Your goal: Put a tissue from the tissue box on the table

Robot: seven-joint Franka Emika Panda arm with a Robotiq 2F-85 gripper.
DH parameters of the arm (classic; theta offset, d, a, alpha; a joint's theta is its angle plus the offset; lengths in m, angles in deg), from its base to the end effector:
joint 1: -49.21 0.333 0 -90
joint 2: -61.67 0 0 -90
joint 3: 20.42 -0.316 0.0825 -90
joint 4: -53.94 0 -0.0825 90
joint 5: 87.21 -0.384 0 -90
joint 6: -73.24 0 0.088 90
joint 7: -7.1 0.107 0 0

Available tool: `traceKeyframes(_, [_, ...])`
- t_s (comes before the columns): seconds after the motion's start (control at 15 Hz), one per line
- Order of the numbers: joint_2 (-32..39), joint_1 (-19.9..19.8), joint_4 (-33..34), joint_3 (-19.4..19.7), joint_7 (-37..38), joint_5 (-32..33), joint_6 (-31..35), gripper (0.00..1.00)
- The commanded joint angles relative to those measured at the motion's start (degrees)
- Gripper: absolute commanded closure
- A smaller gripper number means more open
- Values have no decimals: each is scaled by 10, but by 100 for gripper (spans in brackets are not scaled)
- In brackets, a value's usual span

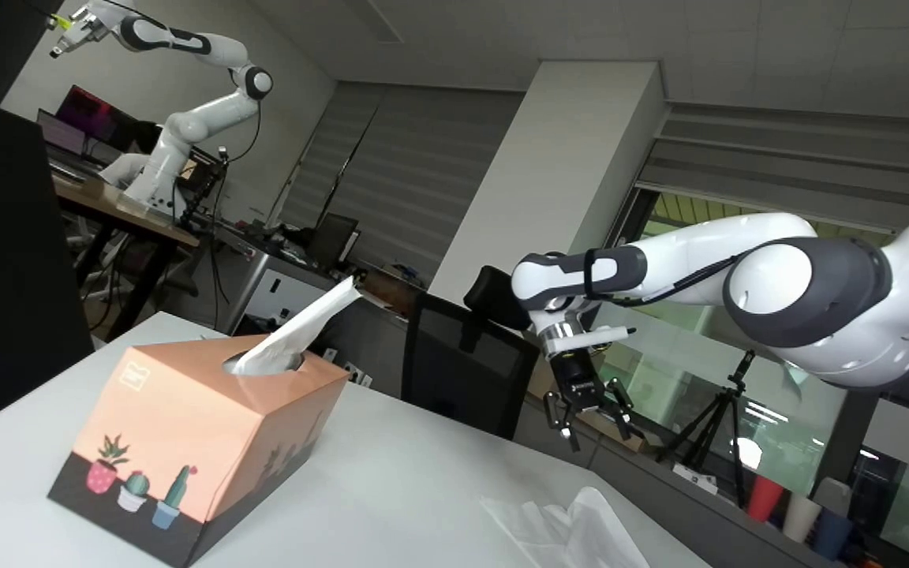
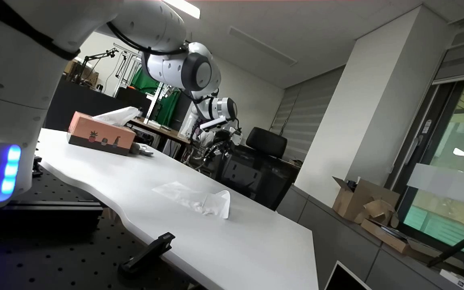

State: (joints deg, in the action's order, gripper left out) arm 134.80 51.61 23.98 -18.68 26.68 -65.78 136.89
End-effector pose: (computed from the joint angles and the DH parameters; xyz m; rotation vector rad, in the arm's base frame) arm 0.7225 -0.0290 0.2113 2.4619 -0.4552 -0.7827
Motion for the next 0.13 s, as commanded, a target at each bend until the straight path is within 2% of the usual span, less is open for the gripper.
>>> traceKeyframes(0.0, [0,0,0,0,0,0,0,0])
traceKeyframes(0.07, [0,1,0,0,0,0,0,0])
